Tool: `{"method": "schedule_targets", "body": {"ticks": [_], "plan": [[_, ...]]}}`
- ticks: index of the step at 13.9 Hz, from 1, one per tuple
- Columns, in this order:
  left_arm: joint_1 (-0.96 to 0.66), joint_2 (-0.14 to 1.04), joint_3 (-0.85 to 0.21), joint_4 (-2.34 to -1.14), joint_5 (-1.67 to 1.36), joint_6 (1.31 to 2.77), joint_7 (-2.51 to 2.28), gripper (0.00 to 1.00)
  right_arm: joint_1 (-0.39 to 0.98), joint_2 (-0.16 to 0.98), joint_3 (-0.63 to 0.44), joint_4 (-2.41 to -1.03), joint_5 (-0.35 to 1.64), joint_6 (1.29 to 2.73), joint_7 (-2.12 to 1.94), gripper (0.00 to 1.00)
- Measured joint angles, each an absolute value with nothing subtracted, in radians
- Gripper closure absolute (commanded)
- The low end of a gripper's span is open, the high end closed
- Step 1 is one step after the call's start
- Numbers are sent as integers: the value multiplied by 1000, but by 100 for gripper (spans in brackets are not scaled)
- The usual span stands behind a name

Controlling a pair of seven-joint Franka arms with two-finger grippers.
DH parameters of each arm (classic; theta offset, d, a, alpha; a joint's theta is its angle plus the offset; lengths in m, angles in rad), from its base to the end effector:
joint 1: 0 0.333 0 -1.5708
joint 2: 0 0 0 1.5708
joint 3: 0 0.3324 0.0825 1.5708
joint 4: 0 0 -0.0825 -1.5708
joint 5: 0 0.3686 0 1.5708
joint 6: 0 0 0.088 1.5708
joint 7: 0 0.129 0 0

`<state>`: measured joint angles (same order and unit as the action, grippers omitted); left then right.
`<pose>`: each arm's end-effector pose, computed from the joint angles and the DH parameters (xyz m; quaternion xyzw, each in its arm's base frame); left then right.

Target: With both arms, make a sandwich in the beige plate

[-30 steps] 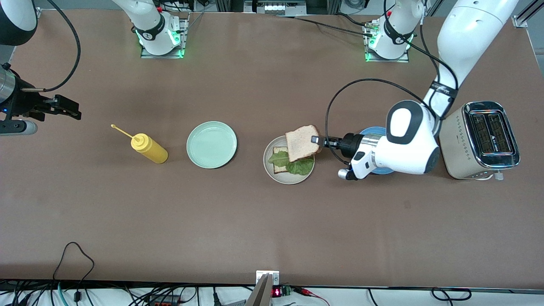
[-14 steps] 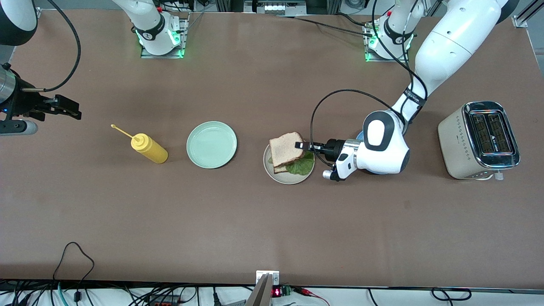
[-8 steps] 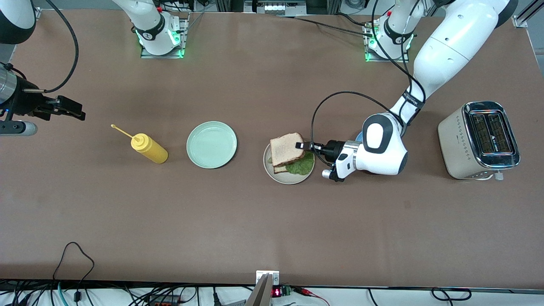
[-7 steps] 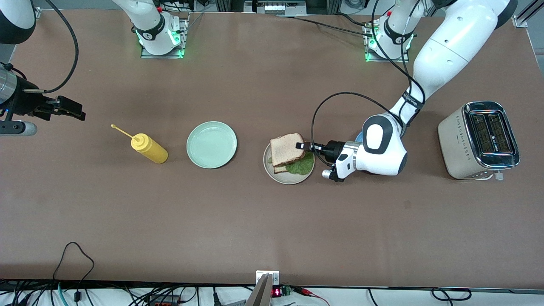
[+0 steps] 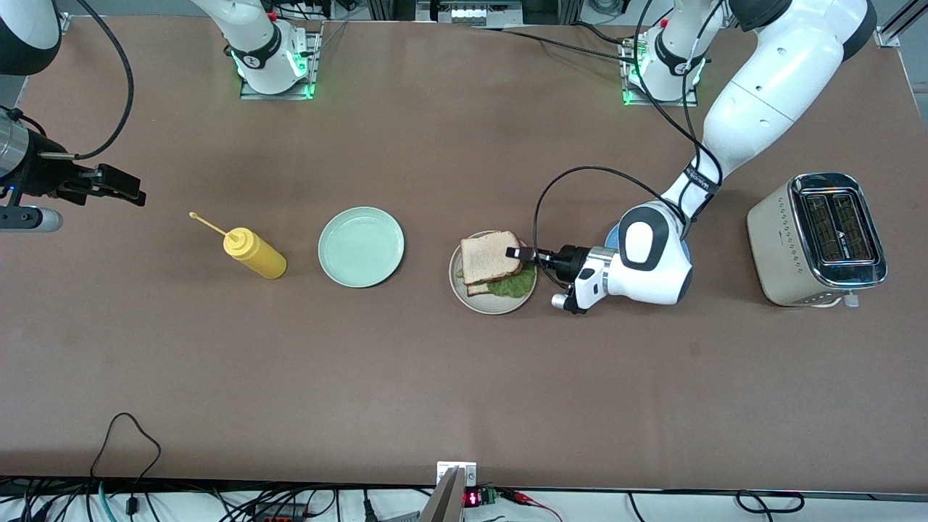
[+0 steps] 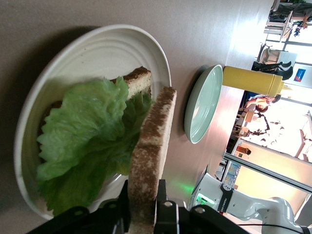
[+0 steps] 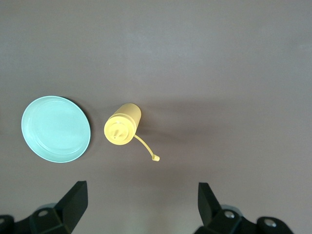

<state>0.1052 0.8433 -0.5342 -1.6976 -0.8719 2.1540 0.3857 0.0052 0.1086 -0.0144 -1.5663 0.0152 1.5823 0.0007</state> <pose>0.5920 -0.2824 0.1736 0.8555 -0.0249 -0.1652 0.4901 0.5689 -0.0029 0.5617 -0.9989 0.0054 0.0462 0.0070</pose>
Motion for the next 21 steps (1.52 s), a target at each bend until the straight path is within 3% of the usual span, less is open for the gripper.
{"method": "schedule_targets", "body": {"ticks": [13, 17, 21], "plan": [[194, 829, -531, -1642, -849, 2096, 397, 0, 5, 109, -14, -1566, 15, 1582, 2, 0], [224, 752, -523, -1641, -834, 1987, 316, 0, 5, 109, -14, -1566, 15, 1583, 2, 0], [227, 634, -515, -1640, -565, 1892, 119, 0, 5, 109, -14, -1566, 15, 1583, 2, 0]]}}
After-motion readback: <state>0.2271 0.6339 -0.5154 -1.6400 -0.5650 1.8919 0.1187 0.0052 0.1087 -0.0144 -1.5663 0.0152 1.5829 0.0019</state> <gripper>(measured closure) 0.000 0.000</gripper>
